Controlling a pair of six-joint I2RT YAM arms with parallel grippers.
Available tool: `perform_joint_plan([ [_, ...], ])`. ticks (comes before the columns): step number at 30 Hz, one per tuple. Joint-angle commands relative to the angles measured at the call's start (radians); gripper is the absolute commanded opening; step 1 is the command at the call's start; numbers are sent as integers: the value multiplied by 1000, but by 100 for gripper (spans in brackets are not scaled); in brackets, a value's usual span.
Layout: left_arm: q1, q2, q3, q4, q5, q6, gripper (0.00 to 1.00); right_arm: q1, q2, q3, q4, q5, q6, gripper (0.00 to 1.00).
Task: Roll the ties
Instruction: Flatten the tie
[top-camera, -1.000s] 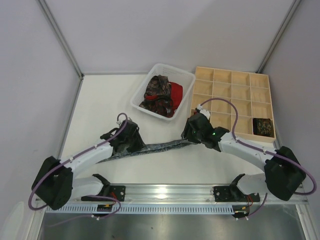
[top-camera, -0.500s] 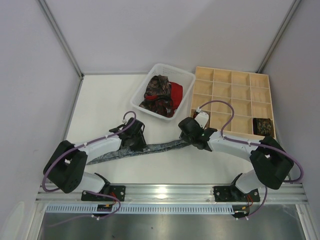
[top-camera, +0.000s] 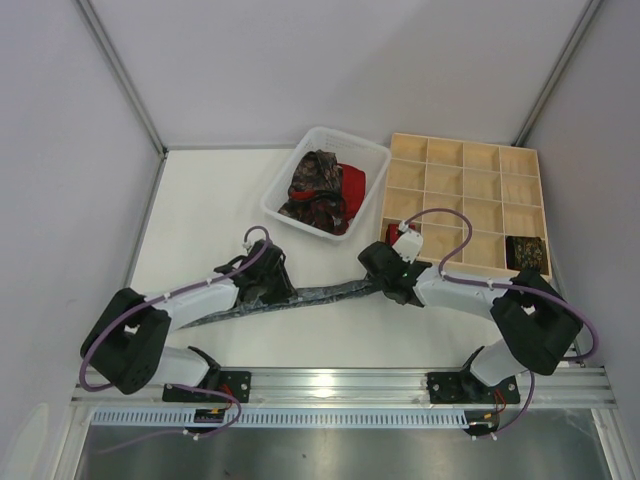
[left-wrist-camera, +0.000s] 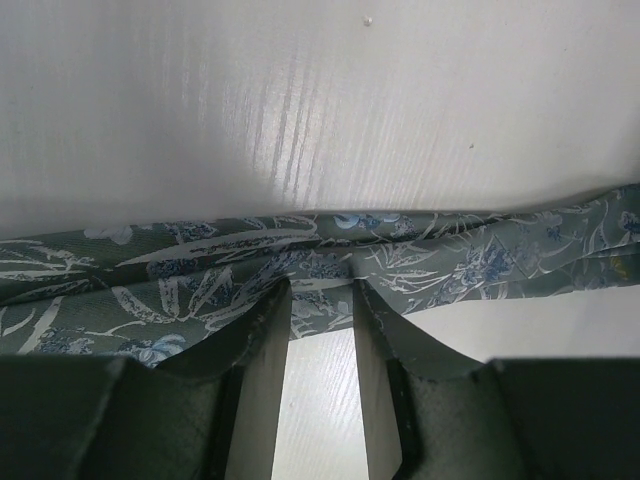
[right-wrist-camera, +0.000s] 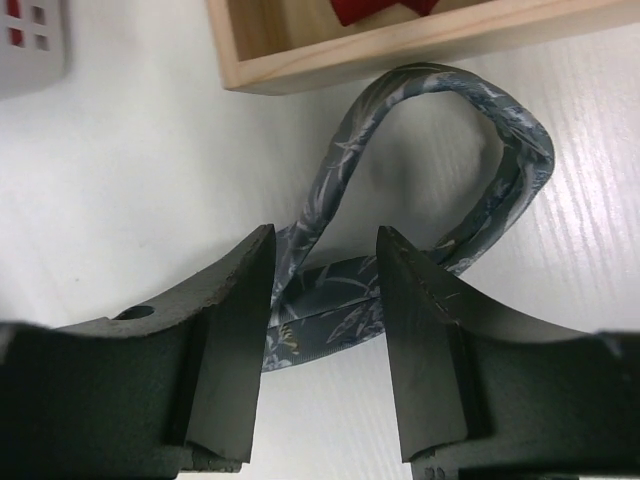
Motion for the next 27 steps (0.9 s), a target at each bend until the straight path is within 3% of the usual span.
perform_joint_plan([
  [1, -4, 21, -61, -48, -4, -3, 38, -3, 13, -21, 55, 88, 32, 50],
  [6, 2, -19, -84, -58, -4, 2, 38, -3, 4, -62, 54, 117, 88, 42],
  [10, 6, -43, -109, -67, -4, 10, 38, 9, -70, -122, 38, 137, 137, 11],
  [15, 9, -60, -126, -64, -4, 14, 38, 47, -238, -237, -1, 145, 214, 9],
  [18, 9, -62, -126, -56, 24, 20, 38, 106, -356, -356, 107, 151, 178, 14],
  [19, 9, -60, -123, -56, 24, 22, 38, 113, -385, -384, 127, 147, 193, 22],
  [25, 10, -69, -118, -67, 19, 37, 38, 135, -551, -504, 60, 98, 280, 52],
  [27, 12, -75, -115, -70, 22, 46, 38, 138, -576, -499, 39, 44, 250, 55],
])
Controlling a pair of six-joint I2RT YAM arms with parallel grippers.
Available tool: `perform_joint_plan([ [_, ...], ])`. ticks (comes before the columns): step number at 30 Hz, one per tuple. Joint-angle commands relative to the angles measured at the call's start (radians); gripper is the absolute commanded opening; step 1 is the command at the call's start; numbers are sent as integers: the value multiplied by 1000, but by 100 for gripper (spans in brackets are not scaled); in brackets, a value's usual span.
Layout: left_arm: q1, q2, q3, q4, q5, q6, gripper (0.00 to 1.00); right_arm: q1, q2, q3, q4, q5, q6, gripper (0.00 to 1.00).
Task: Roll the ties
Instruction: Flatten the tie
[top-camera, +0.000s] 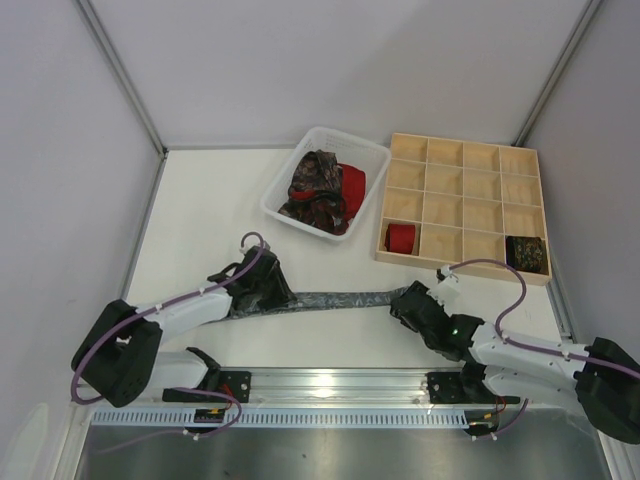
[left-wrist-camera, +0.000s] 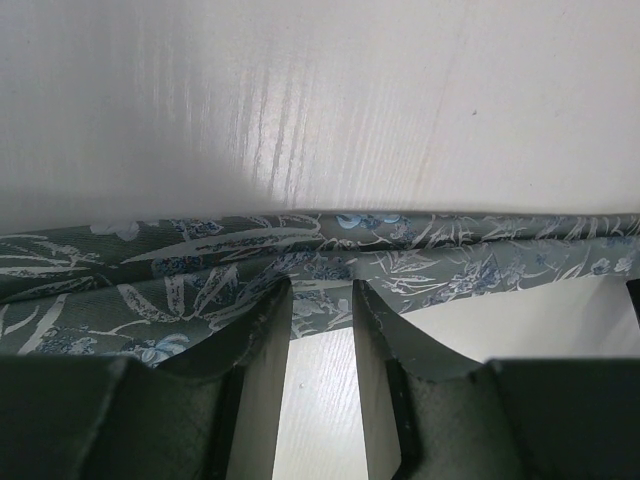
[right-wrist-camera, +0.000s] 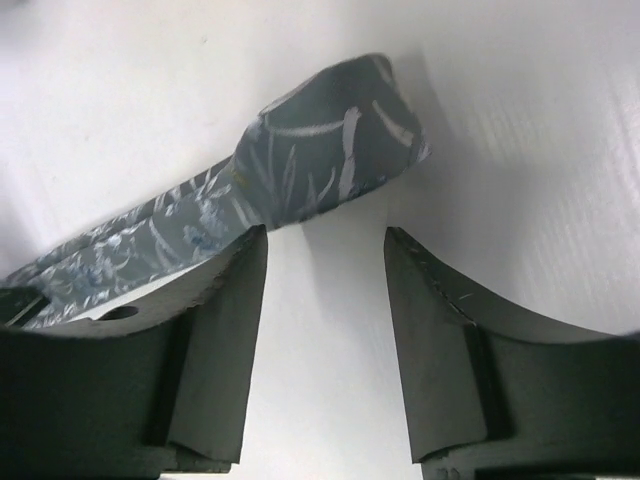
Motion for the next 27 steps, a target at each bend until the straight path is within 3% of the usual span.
perform_joint_plan([
  [1, 3, -3, -35, -122, -8, 47, 38, 9, -57, 20, -58, -26, 3, 56],
  [8, 3, -107, -33, -168, -28, 61, 38, -51, -66, 246, -210, -147, -293, 53],
  [12, 5, -187, -29, -185, -30, 68, 38, -198, 0, 333, -215, -352, -521, 49],
  [16, 5, -265, -16, -229, -57, 70, 41, -339, 104, 373, -214, -498, -632, 37],
  [21, 5, -326, 5, -245, -46, 74, 49, -353, 133, 350, -188, -584, -632, 20],
  [27, 3, -323, 31, -223, 9, 62, 50, -354, 118, 278, -140, -586, -603, 15],
])
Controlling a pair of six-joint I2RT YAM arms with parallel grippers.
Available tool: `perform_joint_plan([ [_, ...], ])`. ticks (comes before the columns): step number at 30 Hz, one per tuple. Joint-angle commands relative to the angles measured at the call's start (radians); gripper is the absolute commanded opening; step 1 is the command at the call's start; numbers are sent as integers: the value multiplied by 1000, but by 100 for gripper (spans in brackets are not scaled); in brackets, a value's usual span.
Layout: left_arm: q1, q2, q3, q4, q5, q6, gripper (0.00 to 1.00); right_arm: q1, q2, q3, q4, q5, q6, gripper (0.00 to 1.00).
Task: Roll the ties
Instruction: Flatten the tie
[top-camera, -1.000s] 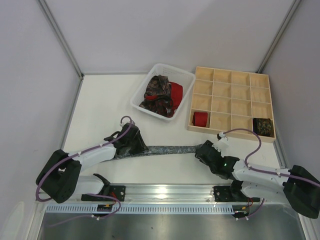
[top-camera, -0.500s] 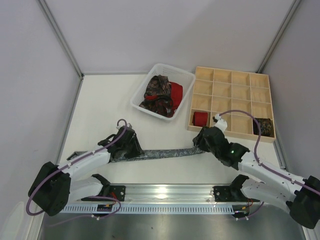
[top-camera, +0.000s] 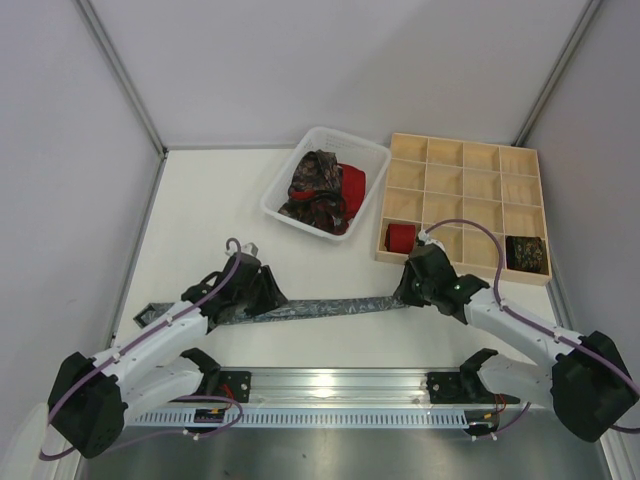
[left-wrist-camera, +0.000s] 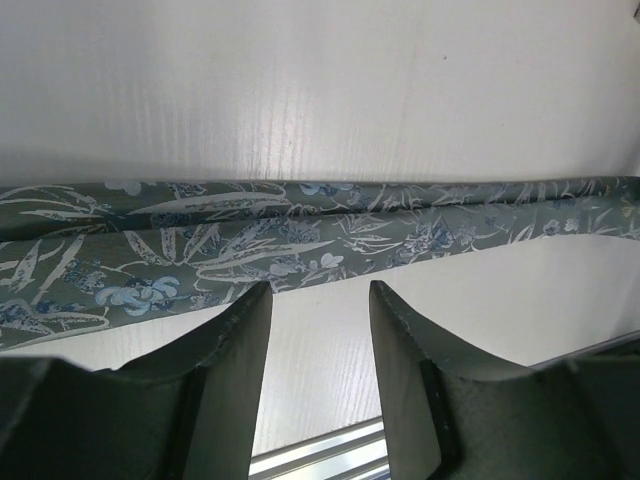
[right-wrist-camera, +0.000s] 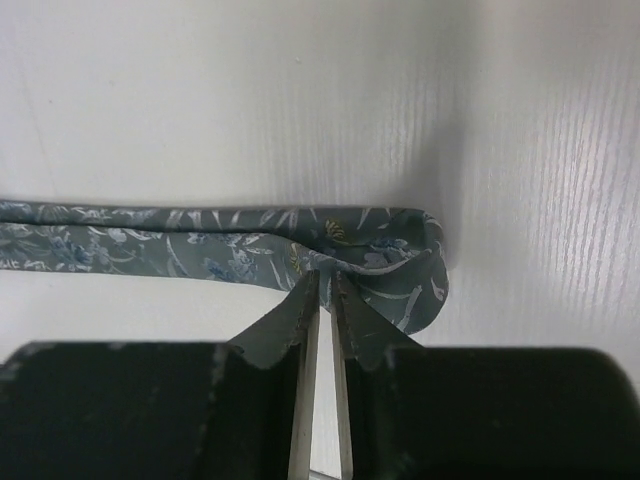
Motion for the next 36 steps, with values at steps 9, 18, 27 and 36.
perform_joint_plan([
  [9, -3, -7, 63, -7, 30, -10, 50, -4, 112, -89, 228, -30, 0, 11],
  [18, -9, 0, 63, -10, 30, -13, 51, -3, 214, -26, 270, -80, -1, 8],
  [27, -18, 62, 60, 42, 67, -8, 51, -18, 31, -9, 86, 1, -46, 14],
  [36, -90, 192, 119, 103, 90, -25, 49, -96, 25, -49, 126, -27, -104, 13],
])
